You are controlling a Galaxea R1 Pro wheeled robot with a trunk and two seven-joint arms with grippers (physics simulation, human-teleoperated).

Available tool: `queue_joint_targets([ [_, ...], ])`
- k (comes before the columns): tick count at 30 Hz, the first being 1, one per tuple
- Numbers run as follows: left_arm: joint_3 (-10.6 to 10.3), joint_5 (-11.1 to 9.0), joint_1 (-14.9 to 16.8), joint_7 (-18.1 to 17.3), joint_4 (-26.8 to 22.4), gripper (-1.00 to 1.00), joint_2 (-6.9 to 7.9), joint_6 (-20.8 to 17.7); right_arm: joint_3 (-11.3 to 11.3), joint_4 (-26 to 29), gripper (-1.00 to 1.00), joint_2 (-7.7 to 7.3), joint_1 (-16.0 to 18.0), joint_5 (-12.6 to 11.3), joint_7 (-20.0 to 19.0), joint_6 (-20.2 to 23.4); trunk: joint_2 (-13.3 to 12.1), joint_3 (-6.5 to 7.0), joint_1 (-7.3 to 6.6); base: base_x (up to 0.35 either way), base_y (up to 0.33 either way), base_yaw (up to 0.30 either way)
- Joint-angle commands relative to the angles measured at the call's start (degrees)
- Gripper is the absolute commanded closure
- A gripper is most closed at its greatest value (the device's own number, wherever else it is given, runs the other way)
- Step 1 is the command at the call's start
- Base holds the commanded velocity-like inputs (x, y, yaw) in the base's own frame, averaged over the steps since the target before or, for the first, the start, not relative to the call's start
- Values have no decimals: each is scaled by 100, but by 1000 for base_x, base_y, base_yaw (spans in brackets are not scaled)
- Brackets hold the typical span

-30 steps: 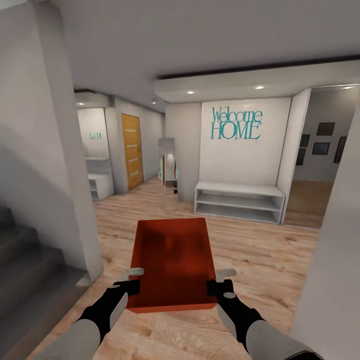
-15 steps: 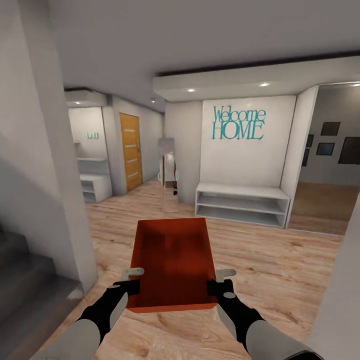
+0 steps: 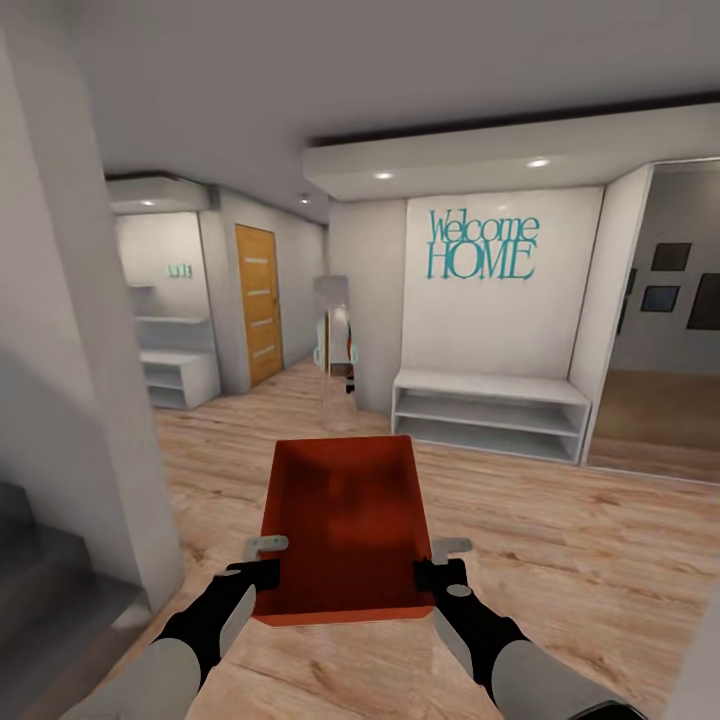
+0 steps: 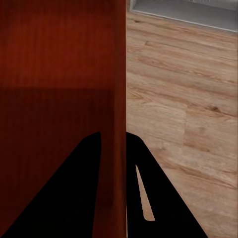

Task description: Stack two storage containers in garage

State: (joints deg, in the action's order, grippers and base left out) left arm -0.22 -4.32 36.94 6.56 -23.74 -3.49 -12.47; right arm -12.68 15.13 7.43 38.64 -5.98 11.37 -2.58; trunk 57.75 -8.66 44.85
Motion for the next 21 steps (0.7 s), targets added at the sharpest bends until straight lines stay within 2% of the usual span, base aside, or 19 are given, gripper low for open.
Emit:
queue_joint_targets([
  [1, 14, 71, -2, 76, -8, 100, 24, -45, 117, 11, 100, -5, 12, 0, 41, -31, 6, -8, 4, 323, 0, 0],
  [16, 15, 71, -2, 74, -1, 100, 24, -40, 122, 12, 100, -5, 12, -3, 43, -31, 6, -8, 4, 323, 0, 0],
  [21, 13, 70, -2, 75, 0, 100, 24, -42, 125, 14, 100, -5, 12, -8, 47, -31, 6, -8, 4, 323, 0, 129],
])
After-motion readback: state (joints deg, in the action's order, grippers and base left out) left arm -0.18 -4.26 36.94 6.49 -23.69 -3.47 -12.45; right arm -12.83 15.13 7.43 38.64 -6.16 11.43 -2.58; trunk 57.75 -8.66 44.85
